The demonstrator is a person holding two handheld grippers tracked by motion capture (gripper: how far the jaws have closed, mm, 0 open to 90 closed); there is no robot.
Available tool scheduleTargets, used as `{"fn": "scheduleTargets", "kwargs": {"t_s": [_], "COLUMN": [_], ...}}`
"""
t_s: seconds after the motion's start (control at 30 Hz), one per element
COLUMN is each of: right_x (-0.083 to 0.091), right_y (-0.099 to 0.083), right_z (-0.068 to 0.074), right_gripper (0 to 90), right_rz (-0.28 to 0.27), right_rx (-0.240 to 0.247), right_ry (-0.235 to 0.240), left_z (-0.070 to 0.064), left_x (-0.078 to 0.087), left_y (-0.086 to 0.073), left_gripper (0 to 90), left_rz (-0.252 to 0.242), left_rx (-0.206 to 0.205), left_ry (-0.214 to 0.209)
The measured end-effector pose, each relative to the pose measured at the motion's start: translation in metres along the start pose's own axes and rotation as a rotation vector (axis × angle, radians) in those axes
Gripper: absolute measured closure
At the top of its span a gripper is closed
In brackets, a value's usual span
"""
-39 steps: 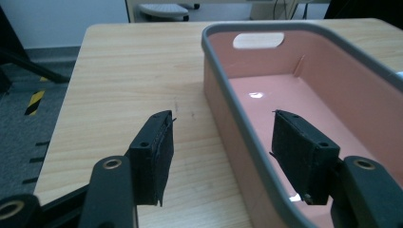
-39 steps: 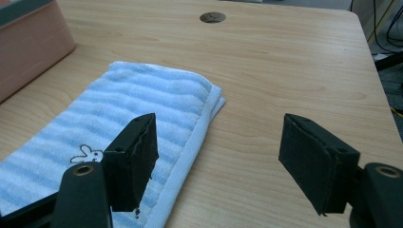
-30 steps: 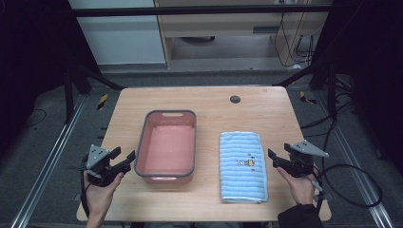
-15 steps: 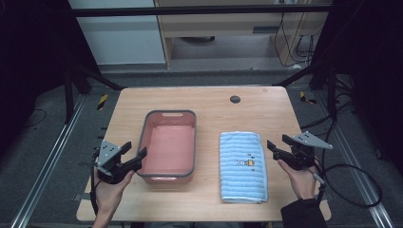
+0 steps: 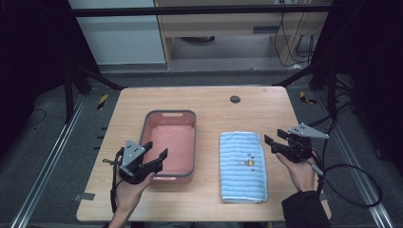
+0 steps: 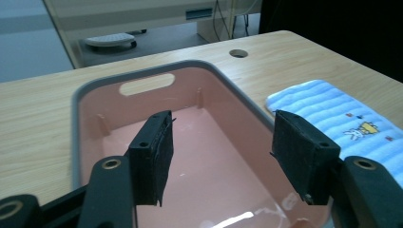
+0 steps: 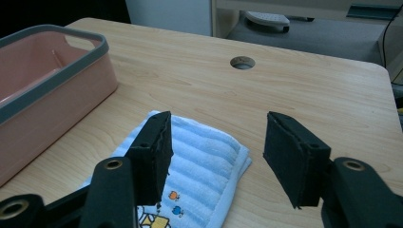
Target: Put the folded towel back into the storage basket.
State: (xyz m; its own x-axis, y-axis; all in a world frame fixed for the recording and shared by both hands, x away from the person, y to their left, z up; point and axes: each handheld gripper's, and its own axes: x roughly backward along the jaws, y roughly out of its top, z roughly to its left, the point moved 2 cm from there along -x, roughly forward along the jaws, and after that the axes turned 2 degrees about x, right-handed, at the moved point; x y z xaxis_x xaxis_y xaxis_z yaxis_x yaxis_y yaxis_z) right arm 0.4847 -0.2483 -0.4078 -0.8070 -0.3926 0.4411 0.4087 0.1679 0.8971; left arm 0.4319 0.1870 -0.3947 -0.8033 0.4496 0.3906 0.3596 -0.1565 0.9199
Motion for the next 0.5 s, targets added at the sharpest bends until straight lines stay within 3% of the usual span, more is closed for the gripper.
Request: {"fn": "scheduleTargets", "kwargs": {"t_s": [0.5], "right_x": [-0.009], "right_y": [0.010], "right_z": [-0.004], "right_gripper": [48.5], "right_rz": [0.014], "right_rx": [0.007], "right_ry": [-0.001], "left_z": [-0.034], "left_x": [-0.017], "left_y": [-0.001], "left_gripper": [41.8], "left_rz": [0.016], "left_rx": [-0.030], "left_ry": [-0.053]}}
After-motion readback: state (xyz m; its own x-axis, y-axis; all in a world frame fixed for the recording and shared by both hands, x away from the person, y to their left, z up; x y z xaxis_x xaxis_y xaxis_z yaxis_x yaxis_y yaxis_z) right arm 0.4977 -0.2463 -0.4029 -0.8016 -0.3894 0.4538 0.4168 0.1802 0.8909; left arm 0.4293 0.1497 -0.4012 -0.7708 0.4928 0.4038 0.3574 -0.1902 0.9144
